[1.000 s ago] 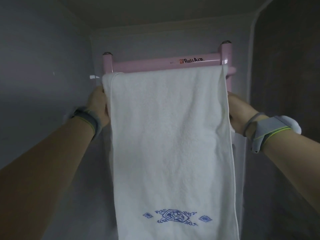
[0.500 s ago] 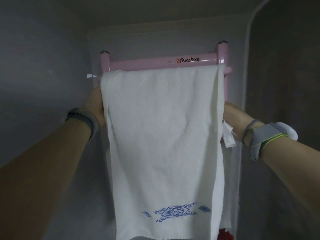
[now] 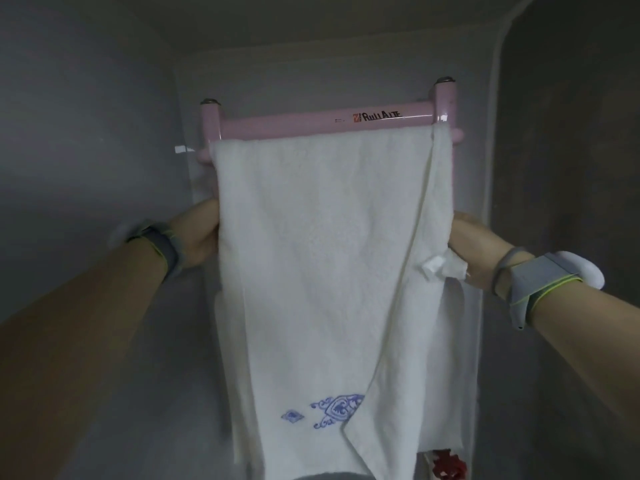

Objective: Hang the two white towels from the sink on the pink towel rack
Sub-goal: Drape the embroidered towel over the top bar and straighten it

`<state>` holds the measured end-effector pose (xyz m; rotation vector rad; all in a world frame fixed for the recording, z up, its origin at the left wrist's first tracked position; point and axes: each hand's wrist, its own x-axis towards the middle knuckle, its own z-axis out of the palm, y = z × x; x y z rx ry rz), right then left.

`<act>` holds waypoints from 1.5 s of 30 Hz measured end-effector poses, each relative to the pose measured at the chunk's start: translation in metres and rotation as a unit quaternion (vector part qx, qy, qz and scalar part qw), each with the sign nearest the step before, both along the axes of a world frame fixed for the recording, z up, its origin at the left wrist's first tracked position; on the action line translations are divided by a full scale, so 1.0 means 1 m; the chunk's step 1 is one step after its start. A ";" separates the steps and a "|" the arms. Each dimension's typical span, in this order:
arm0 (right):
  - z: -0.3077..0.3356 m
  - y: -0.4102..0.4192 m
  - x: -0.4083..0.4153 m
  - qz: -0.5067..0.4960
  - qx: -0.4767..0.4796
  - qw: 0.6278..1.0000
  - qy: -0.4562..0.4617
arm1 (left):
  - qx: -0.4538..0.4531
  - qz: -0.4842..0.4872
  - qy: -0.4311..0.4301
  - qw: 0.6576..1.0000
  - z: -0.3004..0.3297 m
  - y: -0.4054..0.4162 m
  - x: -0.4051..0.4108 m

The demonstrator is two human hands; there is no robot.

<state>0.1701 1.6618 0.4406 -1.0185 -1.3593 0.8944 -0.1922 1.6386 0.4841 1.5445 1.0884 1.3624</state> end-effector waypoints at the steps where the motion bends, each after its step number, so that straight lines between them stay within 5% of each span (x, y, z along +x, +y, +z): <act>1: -0.003 -0.003 -0.001 0.008 0.015 1.000 0.007 | -0.005 -0.001 0.008 1.000 -0.002 -0.002 0.000; 7: -0.017 -0.007 0.003 0.010 0.016 1.000 -0.005 | -0.046 0.032 0.094 0.994 -0.021 -0.014 -0.009; 20: -0.056 -0.028 0.008 -0.015 0.018 1.000 -0.004 | -0.080 0.074 0.126 0.986 -0.065 -0.047 -0.002; 34: -0.083 -0.050 0.011 -0.054 0.014 0.991 -0.121 | -0.153 0.107 0.146 0.971 -0.092 -0.067 0.003; 40: -0.042 -0.058 -0.003 -0.293 0.173 0.925 -0.170 | 0.008 0.285 0.203 0.937 -0.050 -0.062 -0.006; 45: 0.016 -0.065 -0.035 -0.342 0.402 0.822 -0.214 | 0.244 0.376 0.213 0.868 0.009 -0.059 0.022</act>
